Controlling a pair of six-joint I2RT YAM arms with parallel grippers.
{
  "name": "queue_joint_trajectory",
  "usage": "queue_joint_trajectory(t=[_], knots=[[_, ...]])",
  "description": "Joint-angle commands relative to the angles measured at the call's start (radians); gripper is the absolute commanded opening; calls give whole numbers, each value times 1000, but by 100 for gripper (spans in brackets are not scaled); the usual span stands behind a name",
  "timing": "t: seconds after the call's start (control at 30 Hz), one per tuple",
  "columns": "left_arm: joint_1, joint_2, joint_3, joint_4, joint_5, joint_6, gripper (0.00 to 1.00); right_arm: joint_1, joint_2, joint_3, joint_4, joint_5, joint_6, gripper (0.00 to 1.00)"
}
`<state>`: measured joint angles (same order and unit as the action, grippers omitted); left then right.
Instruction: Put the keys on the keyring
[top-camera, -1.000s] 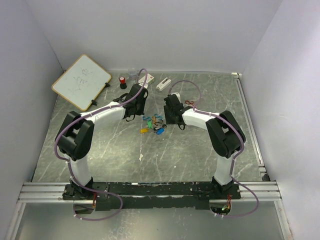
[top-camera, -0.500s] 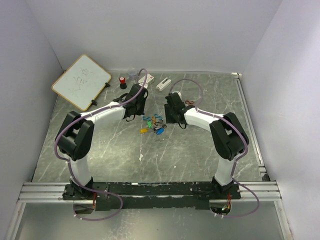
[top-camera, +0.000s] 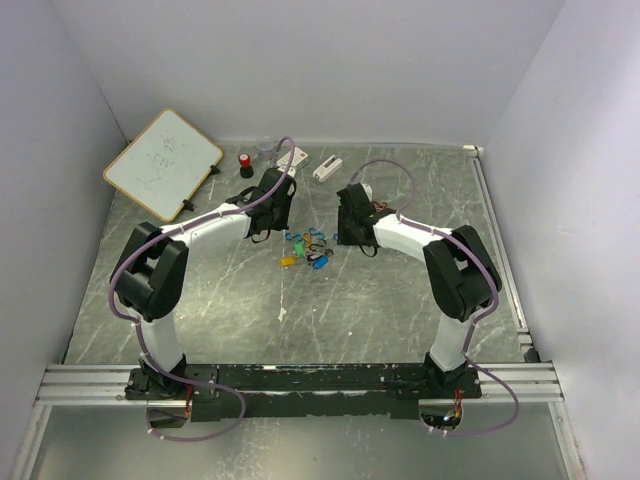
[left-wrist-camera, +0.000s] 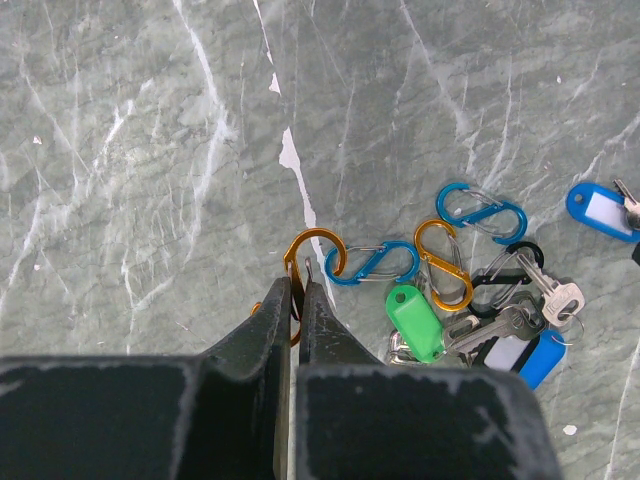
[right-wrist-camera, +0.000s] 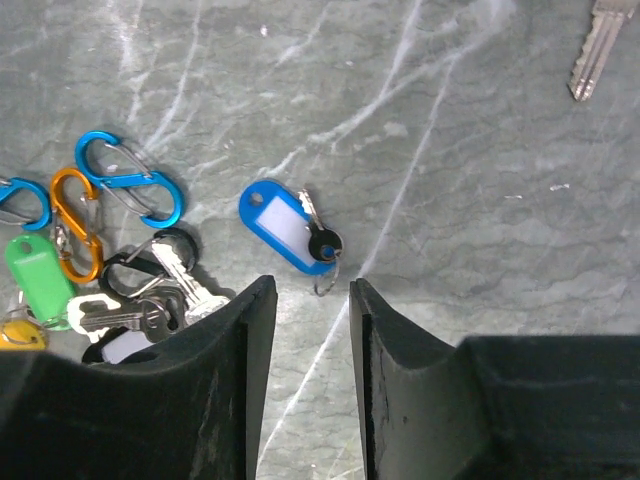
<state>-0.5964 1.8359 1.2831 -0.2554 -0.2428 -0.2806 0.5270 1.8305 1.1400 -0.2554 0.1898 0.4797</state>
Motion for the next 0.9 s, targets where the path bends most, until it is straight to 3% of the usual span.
queue_joint_trajectory(t=[0.0, 0.87], knots=[[6, -33, 1, 6, 14, 0, 7, -20, -38, -24, -10, -10, 33, 35], [6, -25, 12, -1, 10, 6, 7, -64, -20, -46, 39, -41, 37, 25]])
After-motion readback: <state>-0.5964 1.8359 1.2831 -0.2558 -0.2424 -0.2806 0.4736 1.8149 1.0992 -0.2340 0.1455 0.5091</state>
